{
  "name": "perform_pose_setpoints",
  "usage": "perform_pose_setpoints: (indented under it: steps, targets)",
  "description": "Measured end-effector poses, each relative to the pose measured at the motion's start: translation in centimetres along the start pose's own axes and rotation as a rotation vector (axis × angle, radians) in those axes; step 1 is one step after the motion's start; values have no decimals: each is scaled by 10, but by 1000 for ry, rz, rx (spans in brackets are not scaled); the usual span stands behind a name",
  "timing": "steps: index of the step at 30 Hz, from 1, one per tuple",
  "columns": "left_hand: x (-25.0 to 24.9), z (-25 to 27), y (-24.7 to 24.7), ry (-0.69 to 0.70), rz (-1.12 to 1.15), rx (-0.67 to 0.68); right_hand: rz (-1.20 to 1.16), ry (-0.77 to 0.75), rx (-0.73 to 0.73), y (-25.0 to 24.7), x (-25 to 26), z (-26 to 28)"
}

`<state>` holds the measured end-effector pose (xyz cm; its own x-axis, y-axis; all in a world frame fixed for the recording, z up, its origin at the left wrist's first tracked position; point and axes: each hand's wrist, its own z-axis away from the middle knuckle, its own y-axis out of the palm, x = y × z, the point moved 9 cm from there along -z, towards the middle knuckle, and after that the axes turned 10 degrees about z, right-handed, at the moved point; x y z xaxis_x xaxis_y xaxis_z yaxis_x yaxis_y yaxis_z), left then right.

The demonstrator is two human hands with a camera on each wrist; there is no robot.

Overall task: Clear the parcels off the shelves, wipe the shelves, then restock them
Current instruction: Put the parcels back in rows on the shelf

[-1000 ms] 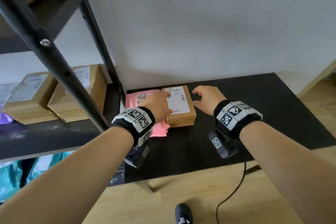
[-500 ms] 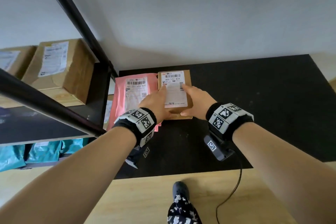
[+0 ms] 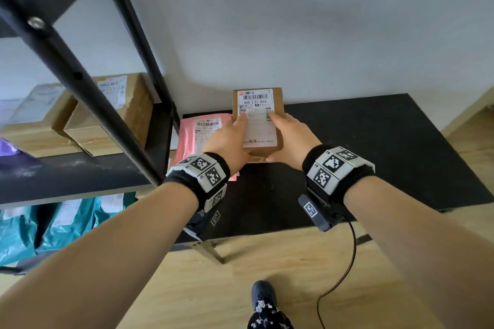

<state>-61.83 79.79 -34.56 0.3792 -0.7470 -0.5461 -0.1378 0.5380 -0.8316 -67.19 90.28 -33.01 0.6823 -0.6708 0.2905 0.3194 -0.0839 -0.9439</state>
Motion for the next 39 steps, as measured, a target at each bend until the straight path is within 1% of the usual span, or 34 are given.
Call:
perform_pose_setpoints:
  steps: [6, 8, 9, 13, 18, 23, 26, 30, 35, 39]
  targets:
    - [-9, 90, -56, 106, 13, -104, 105, -10, -121, -29, 69, 80]
    - [-10, 129, -78, 146, 3, -138, 123, -19, -166, -37, 98, 112]
    - [-10, 140, -85, 156, 0, -153, 123, -22, -181, -40, 106, 119]
    - [-8, 212, -136, 184, 3, -263, 145, -86, -280, -60, 167, 167]
    - [2, 291, -205, 186, -21, -404, 156, -194, -369, -84, 247, 201]
    - [21, 344, -269, 149, -38, -532, 131, -307, -442, -108, 320, 218]
    - [33, 362, -303, 127, -65, -600, 106, -359, -442, -123, 356, 219]
    - [51, 363, -344, 74, -81, -641, 90, -417, -431, -141, 394, 209]
    - [72, 340, -388, 0, -104, -682, 110, -458, -446, -163, 427, 171]
    - [95, 311, -421, -37, -45, -721, 97, -509, -470, -177, 450, 128]
